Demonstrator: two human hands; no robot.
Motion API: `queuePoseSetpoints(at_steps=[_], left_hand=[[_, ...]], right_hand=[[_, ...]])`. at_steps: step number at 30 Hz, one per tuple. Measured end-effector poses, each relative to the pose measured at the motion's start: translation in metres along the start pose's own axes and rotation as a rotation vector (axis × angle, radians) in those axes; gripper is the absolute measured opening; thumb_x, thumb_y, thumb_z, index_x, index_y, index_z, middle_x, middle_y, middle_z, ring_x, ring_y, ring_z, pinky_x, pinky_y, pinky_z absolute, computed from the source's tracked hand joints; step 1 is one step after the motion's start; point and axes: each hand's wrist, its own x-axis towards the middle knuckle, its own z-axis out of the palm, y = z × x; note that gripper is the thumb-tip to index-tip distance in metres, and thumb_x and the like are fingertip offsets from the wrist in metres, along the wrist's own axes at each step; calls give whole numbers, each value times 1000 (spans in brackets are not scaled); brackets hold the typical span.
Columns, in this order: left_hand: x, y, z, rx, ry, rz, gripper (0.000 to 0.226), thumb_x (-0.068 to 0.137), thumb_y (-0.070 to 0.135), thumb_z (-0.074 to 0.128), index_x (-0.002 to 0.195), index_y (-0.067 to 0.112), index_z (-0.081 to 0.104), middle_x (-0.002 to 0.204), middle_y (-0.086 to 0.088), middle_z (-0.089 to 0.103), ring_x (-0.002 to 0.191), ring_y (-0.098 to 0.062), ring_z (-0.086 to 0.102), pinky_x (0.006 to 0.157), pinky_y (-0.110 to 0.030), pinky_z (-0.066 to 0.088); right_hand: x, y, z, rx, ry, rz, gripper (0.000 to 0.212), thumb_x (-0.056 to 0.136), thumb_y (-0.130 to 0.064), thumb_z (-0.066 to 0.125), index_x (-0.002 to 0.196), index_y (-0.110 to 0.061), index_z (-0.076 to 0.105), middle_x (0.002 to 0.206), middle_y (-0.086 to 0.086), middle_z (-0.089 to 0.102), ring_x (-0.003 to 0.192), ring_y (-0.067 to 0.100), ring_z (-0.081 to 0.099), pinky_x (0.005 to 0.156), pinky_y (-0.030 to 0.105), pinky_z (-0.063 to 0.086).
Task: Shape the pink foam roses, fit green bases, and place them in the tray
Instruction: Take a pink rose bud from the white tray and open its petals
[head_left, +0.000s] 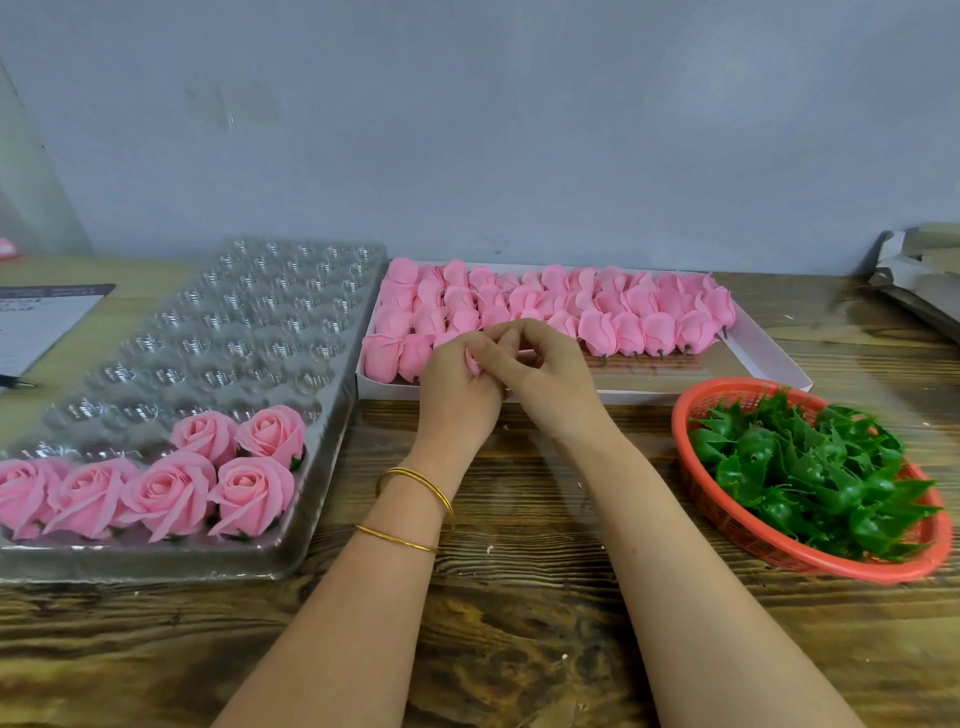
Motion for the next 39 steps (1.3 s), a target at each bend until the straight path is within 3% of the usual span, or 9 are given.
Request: queuePoseSetpoints(at_steps=[3, 5, 9, 13, 22, 26, 29, 34, 39], left_hand=[[4, -4, -2, 37, 52, 7, 39, 99, 18, 53, 62, 27, 57, 61, 9, 61, 63, -12, 59, 56, -26, 48], [5, -3, -2, 7, 80, 34, 43, 97, 19, 56, 54, 24, 52, 51, 7, 54, 52, -8, 49, 51, -22, 41], [6, -3, -3, -91, 154, -32, 38, 95, 26, 64, 59, 16, 55, 61, -16, 56, 58, -15, 50, 55, -35, 45], [6, 0, 0, -319, 105, -182, 33, 94, 25, 66, 62, 29, 72, 63, 1, 70, 62, -13, 70, 55, -27, 56], [4, 2, -1, -368, 30, -241, 21, 89, 38, 67, 70, 33, 76, 73, -1, 75, 73, -15, 73, 62, -26, 56], [5, 0, -1, -367, 31, -266, 23, 91, 32, 69, 69, 28, 76, 76, -3, 75, 76, -18, 72, 68, -34, 57], [4, 1, -2, -378, 13, -261, 26, 92, 25, 68, 67, 24, 76, 73, -2, 74, 72, -14, 71, 63, -28, 55], [4, 2, -4, -310, 8, -229, 30, 90, 19, 69, 60, 22, 70, 61, 4, 67, 61, -5, 63, 55, -18, 49], [5, 2, -3, -299, 28, -223, 33, 89, 30, 68, 56, 27, 70, 59, 1, 64, 59, -8, 61, 54, -18, 47]], right_hand=[[1, -1, 1, 30, 20, 5, 25, 96, -29, 61, 95, -4, 67, 97, 14, 70, 98, 30, 65, 91, 45, 53], [1, -1, -1, 96, 24, 55, 31, 102, -28, 48, 95, -5, 68, 99, 17, 70, 99, 32, 65, 92, 47, 53], [2, -2, -4, 184, -53, 84, 16, 84, 2, 55, 86, -9, 66, 88, 18, 68, 91, 34, 66, 91, 51, 54], [-3, -2, -2, 104, -156, 10, 34, 68, 14, 67, 97, -2, 63, 87, 9, 64, 79, 16, 60, 72, 19, 53], [-3, 2, 0, 38, -115, -36, 40, 74, 11, 74, 108, -5, 60, 100, 20, 67, 86, 25, 64, 83, 35, 55], [-3, 3, -1, 64, -123, -23, 43, 75, 11, 73, 109, -10, 56, 95, 14, 63, 84, 18, 60, 78, 30, 55], [-3, 3, -2, 99, -147, 2, 49, 77, 14, 69, 119, -6, 52, 105, 19, 64, 88, 18, 60, 83, 33, 54], [-5, 4, -1, 155, -230, 30, 58, 84, 18, 59, 135, -4, 43, 108, -3, 64, 103, 12, 60, 94, 28, 51], [-5, 1, 0, 150, -232, 6, 46, 82, 21, 57, 123, 1, 52, 107, 13, 65, 96, 14, 61, 90, 28, 51]])
